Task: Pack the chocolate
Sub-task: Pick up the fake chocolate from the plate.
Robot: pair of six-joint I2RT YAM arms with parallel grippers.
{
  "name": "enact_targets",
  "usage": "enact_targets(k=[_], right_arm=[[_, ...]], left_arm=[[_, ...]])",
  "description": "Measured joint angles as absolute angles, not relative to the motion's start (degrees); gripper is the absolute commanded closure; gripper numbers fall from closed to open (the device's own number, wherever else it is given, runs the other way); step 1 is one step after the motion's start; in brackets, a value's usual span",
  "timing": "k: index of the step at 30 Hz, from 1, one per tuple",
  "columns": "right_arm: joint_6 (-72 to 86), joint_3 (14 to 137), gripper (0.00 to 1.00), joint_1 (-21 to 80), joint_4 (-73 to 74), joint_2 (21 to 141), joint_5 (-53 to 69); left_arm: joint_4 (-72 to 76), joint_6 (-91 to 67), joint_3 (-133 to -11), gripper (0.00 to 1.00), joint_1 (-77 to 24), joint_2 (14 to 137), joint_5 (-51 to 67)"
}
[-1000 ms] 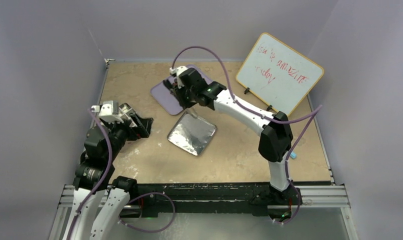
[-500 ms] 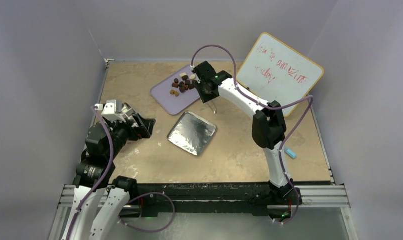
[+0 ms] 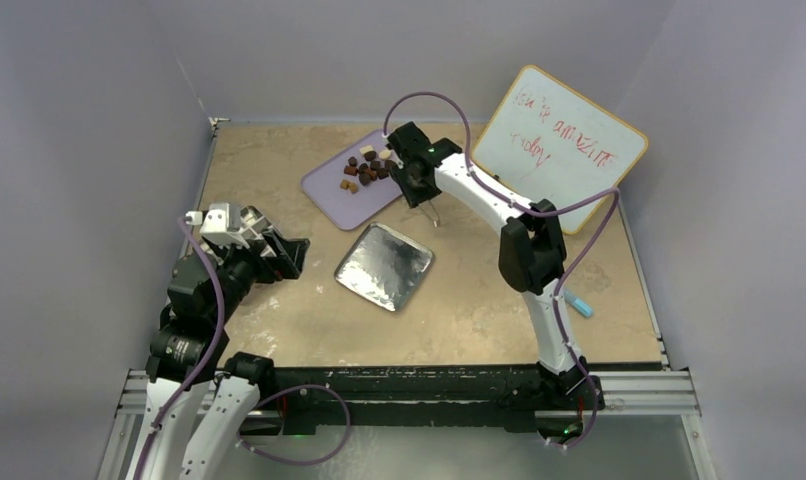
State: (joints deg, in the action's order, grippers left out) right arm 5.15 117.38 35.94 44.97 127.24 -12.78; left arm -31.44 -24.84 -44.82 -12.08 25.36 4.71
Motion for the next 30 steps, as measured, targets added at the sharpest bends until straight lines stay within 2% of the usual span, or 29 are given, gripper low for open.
enact_targets(k=[19,30], right_arm=[[3.8,118.1,0.60,34.2,46.6,130.4,-13.8],[3.3,118.3,0.56,34.0,46.7,131.0,-13.5]], left_arm=[[-31.4,-24.8,-44.8,0.00,-12.1,25.0,4.7],[-31.4,-24.8,-44.8,0.00,-12.1,24.8,4.5]])
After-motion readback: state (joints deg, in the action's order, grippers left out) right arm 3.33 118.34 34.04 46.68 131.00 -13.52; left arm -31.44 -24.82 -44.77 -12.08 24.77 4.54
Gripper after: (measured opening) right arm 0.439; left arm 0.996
